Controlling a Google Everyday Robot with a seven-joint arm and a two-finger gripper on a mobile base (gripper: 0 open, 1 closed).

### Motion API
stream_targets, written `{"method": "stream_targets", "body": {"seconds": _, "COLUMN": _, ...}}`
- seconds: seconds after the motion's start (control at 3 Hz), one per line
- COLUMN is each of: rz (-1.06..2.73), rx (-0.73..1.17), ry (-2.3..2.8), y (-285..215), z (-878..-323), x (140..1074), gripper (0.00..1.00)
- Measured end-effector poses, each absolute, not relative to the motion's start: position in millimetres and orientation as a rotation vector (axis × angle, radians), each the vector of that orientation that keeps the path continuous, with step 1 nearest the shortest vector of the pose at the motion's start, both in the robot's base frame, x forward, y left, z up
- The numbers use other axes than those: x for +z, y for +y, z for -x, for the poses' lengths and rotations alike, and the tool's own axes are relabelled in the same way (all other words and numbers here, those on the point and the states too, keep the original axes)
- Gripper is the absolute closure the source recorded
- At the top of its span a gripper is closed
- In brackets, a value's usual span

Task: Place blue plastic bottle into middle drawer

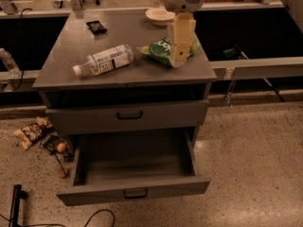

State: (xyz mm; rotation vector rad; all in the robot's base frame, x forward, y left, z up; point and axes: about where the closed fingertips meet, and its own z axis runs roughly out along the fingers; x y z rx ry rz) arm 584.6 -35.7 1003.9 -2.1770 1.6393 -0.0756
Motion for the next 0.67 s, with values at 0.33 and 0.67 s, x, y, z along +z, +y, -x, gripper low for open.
{"method": "stream_targets", "body": {"seconds": 0.33, "rz": 2.221, "rx": -0.050, "ry": 1.563, "y": -5.2, "z": -627.1, "x": 978.7, "gripper": 0.00}}
{"method": "stream_targets", "body": {"seconds": 0.67, "rz": 2.297, "rx": -0.039, "ry": 1.466, "y": 36.3, "z": -663.8, "x": 963.8, "gripper": 0.00}}
